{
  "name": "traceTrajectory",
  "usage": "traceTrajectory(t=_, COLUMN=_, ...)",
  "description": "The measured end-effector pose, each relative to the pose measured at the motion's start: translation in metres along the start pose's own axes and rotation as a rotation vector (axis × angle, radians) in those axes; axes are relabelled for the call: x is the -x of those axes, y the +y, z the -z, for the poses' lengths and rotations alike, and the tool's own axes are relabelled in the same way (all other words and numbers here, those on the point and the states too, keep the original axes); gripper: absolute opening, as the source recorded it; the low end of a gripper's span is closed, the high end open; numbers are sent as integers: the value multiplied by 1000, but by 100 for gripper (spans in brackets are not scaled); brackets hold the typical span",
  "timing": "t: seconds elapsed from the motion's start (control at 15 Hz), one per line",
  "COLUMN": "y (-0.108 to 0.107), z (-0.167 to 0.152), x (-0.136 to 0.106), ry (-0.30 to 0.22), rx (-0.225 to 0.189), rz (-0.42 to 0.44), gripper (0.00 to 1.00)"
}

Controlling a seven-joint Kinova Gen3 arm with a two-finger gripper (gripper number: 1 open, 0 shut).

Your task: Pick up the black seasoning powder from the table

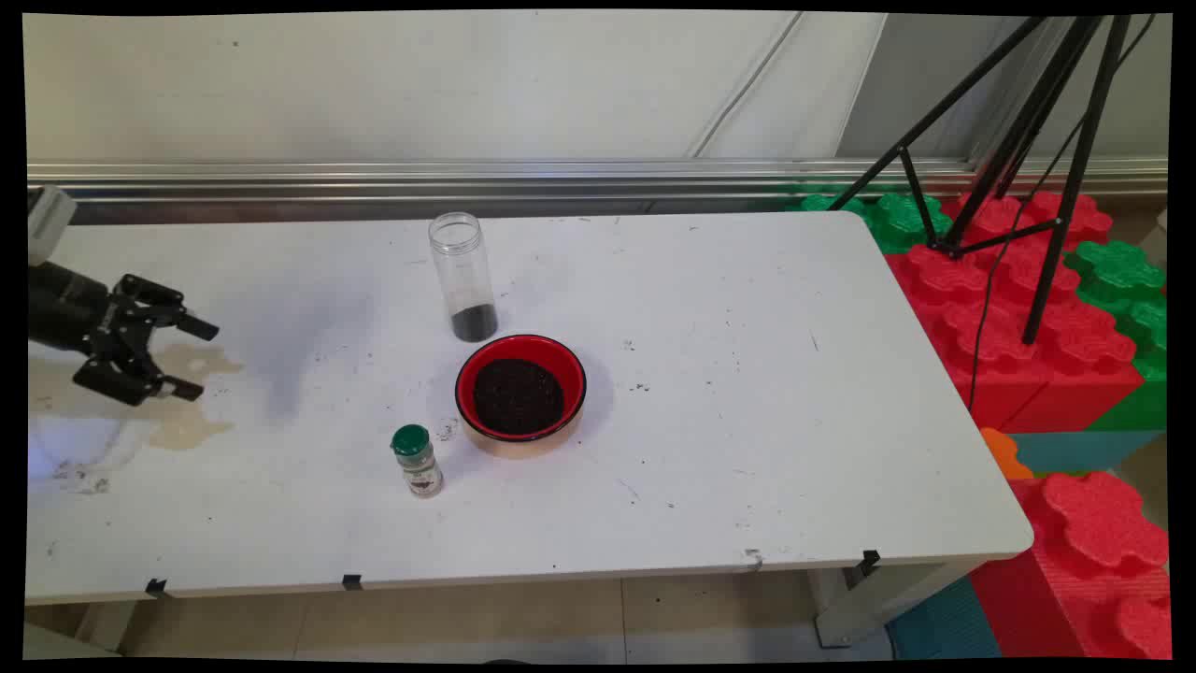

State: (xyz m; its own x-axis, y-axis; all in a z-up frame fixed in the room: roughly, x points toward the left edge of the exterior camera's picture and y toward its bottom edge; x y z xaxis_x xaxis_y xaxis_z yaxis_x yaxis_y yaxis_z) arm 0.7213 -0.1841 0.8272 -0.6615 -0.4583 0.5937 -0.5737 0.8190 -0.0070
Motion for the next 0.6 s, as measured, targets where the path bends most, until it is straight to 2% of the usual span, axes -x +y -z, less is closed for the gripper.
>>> traceTrajectory(t=0.6, y=-6, z=-17, x=-34, ry=34, rx=-60, rz=68, gripper=100)
